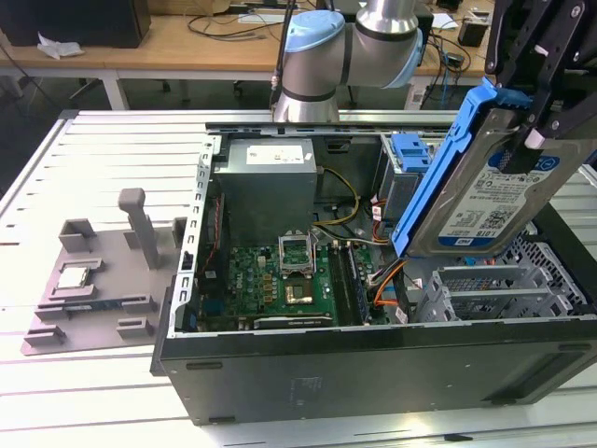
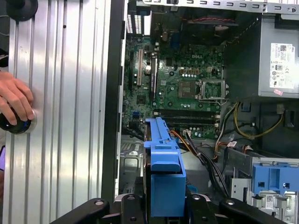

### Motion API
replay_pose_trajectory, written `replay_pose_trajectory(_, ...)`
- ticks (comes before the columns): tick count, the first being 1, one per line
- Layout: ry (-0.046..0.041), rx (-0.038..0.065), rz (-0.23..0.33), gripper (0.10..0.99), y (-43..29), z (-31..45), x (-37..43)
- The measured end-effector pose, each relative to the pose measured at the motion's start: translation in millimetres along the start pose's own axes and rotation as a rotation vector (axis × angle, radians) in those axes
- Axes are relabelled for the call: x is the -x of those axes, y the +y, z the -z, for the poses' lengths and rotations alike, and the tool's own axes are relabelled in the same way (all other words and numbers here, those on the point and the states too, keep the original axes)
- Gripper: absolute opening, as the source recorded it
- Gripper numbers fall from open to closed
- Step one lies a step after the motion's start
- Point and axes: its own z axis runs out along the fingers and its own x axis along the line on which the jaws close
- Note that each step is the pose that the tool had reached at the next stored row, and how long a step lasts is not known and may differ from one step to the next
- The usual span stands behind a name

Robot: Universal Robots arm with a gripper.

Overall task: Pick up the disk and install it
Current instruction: 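Pick up the disk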

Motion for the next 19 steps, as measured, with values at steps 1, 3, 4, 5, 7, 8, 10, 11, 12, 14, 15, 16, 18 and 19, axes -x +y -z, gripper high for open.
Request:
replay_pose_trajectory(1, 0.0007, 0.0, 0.0, 0.365, -1.4, -0.4, 0.1)
replay_pose_trajectory(3, 0.0023, 0.0, 0.0, 0.365, -4.5, -1.0, 0.2)
replay_pose_trajectory(4, 0.0033, 0.001, 0.0, 0.365, -6.6, -1.3, 0.3)
replay_pose_trajectory(5, 0.0039, 0.001, 0.0, 0.365, -8.3, -1.6, 0.4)
replay_pose_trajectory(7, 0.0051, 0.001, 0.0, 0.365, -12.0, -2.5, 0.5)
replay_pose_trajectory(8, 0.0055, 0.001, 0.0, 0.365, -13.5, -2.9, 0.5)
replay_pose_trajectory(10, 0.0059, 0.002, 0.0, 0.365, -19.0, -4.0, 0.4)
replay_pose_trajectory(11, 0.0058, 0.002, 0.0, 0.365, -20.4, -4.3, 0.3)
replay_pose_trajectory(12, 0.0057, 0.002, 0.0, 0.365, -21.9, -4.6, 0.3)
replay_pose_trajectory(14, 0.0059, 0.003, 0.0, 0.365, -26.6, -4.9, 0.1)
replay_pose_trajectory(15, 0.0062, 0.003, 0.0, 0.365, -28.3, -4.9, 0.0)
replay_pose_trajectory(16, 0.0062, 0.003, 0.0, 0.365, -31.2, -5.1, -0.1)
replay_pose_trajectory(18, 0.0062, 0.004, 0.0, 0.365, -37.3, -5.4, -0.3)
replay_pose_trajectory(19, 0.0063, 0.004, 0.0, 0.365, -41.5, -5.6, -0.5)
